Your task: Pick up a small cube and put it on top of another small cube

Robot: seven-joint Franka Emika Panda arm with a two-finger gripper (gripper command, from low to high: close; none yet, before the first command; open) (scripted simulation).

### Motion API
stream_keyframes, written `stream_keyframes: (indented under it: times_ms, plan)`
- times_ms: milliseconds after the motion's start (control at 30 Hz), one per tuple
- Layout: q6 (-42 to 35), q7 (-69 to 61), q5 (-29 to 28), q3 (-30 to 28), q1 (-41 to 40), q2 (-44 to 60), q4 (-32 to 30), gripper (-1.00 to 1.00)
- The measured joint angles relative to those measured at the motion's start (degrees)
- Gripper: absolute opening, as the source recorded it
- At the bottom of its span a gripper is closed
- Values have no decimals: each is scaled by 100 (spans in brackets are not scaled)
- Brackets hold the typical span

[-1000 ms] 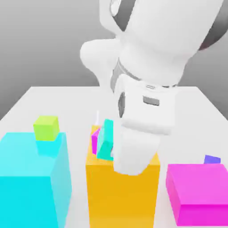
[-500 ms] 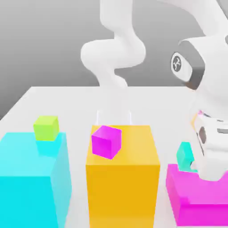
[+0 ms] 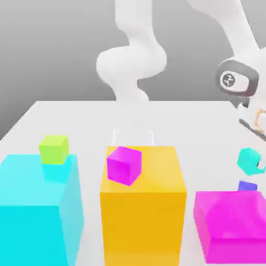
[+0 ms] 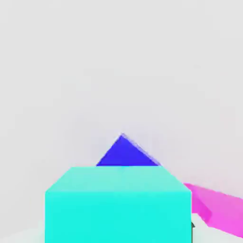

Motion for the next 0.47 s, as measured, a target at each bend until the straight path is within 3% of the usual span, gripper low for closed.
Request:
stream_keyframes:
  times_ms: [67, 100, 333, 467]
  plan:
    - [389, 141, -217, -108, 44, 397, 14, -100]
    - [548, 205, -307, -164, 77, 563, 21, 100]
    - [578, 211, -319, -167, 75, 585, 21, 100]
    - [-76, -47, 37, -65, 52, -117, -11, 100]
